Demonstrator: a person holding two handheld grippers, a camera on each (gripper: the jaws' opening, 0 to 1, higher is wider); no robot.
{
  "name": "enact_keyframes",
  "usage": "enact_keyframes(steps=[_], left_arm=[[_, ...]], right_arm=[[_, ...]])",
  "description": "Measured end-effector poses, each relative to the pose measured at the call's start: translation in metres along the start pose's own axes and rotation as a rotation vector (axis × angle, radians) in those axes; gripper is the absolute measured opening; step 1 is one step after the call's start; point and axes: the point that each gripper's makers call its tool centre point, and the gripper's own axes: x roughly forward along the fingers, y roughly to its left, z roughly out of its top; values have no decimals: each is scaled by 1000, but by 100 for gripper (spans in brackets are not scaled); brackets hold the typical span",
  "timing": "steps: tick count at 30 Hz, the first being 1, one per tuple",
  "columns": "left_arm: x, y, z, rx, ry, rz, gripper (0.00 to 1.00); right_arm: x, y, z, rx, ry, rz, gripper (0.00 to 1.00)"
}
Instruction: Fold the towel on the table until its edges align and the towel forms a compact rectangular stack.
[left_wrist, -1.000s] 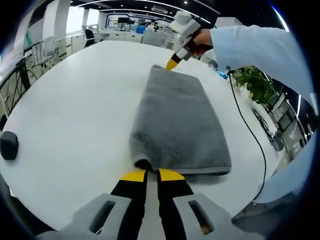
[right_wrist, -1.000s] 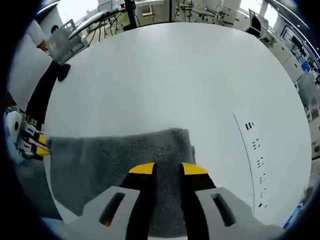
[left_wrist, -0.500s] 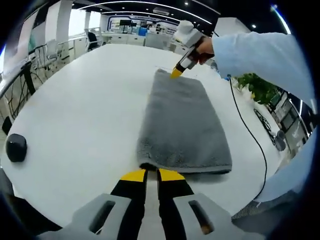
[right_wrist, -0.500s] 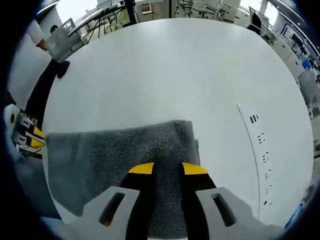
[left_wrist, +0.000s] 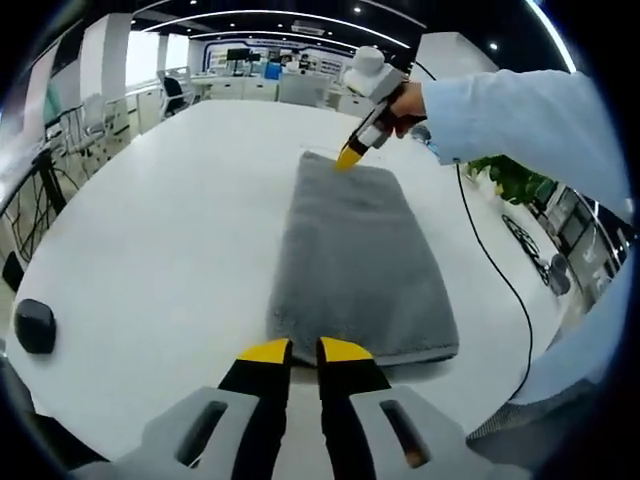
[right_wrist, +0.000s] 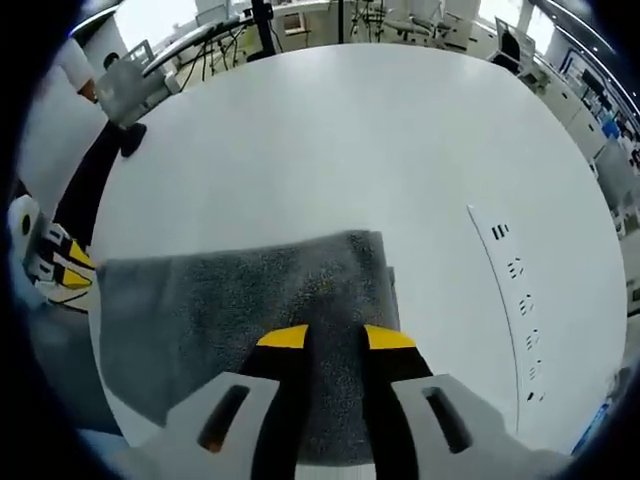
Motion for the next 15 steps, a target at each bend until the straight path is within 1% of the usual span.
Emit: enact_keyframes(steps=[6,9,12,15], left_arm=[[1,1,7,16,-8,-6,11],[0,1,11,25,-9,-10,13],[0,2,13,35,-6,-13,17],[0,2,16,51,2,-24,19]], right_arm=[[-8,5,-7,6,-9,0,20],[-10,3,-13,18,-17,-2,21],[-13,8,-17,34,-23,0,24],[-17,15,-21,48,-43,1,29]])
